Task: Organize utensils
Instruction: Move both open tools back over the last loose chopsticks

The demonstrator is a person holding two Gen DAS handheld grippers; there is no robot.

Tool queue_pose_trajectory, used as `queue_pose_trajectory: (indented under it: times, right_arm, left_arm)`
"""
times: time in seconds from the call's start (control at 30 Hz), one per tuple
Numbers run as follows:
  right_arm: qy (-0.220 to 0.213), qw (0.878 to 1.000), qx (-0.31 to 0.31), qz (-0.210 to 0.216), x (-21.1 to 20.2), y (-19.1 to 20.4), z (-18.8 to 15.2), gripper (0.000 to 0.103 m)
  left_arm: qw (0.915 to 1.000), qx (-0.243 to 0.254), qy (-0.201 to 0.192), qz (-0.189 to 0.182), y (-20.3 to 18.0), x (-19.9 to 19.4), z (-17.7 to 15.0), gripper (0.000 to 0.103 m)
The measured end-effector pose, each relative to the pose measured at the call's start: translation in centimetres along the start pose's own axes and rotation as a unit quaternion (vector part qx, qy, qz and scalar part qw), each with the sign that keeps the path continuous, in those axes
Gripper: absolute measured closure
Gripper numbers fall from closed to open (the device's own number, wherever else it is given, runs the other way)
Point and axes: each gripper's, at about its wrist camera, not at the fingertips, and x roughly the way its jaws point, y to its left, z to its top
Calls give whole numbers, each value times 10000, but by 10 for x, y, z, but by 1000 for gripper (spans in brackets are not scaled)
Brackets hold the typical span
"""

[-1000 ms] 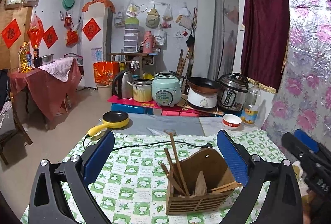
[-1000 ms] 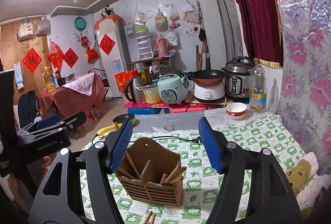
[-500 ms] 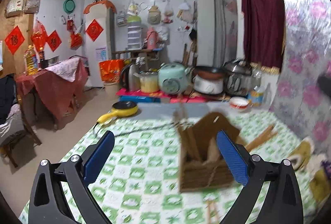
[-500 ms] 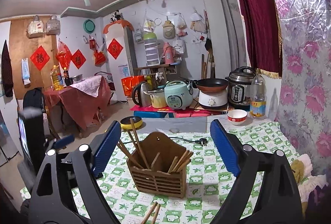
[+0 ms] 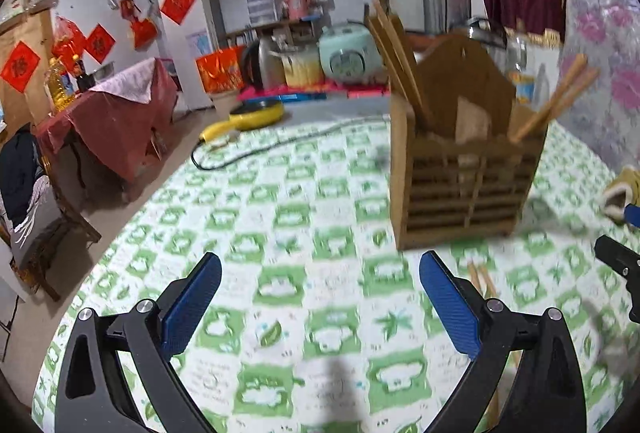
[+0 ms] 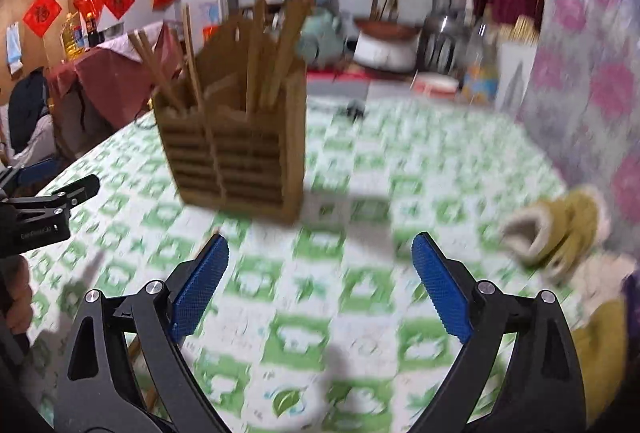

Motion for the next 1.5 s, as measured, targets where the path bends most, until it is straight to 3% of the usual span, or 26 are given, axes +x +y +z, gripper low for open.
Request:
queue_pose_trajectory:
  times: [0.17, 0.43, 1.5]
  right_arm:
    - [186, 9997, -8, 139, 3, 7, -7, 13]
    - [315, 9993, -119, 147, 4, 16, -16, 13]
    - [451, 9980, -353, 270, -6, 32, -38, 13]
  left_arm:
    - [9997, 210, 117, 108, -9, 2, -11, 6]
    - [9969, 554, -239, 513, -22, -13, -18, 6]
    - [9924, 826, -455, 793, -31, -27, -26, 6]
